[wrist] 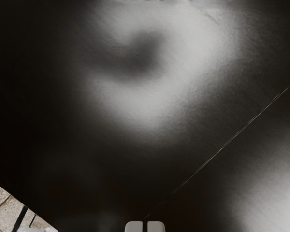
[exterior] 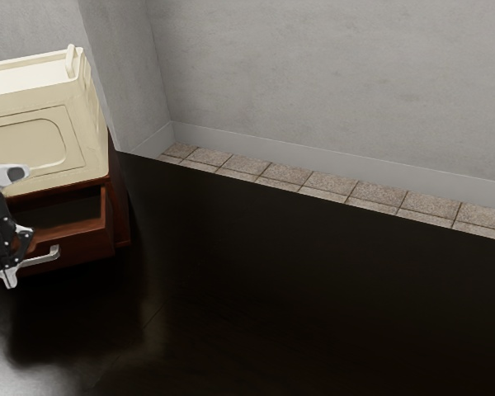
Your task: Push the drawer handle with one arm to close the drawer
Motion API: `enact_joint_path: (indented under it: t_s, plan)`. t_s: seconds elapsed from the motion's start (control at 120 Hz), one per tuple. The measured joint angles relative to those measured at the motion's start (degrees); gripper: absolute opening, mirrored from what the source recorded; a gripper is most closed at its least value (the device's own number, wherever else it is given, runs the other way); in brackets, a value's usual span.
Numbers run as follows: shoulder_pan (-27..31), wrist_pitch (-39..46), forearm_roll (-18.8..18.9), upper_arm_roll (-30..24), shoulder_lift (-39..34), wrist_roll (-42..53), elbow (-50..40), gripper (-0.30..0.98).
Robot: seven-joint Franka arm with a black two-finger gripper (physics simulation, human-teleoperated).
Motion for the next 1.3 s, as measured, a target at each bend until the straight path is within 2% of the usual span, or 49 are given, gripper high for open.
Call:
enact_joint_path:
  t_s: [0.167,0.408,1.133,1.3]
  plan:
    - [0.01,4.92,0.69,0.25,4.82,-2.82,0.07,-0.10]
    - [-0.68,9.77,3.59,2.12,6.11,-5.75,0.89,-0.10]
    - [-2.37,17.44,7.50,5.24,12.92,-10.10,2.98,-0.10]
    - [-6.11,18.98,8.32,10.26,14.42,-10.52,3.64,-0.10]
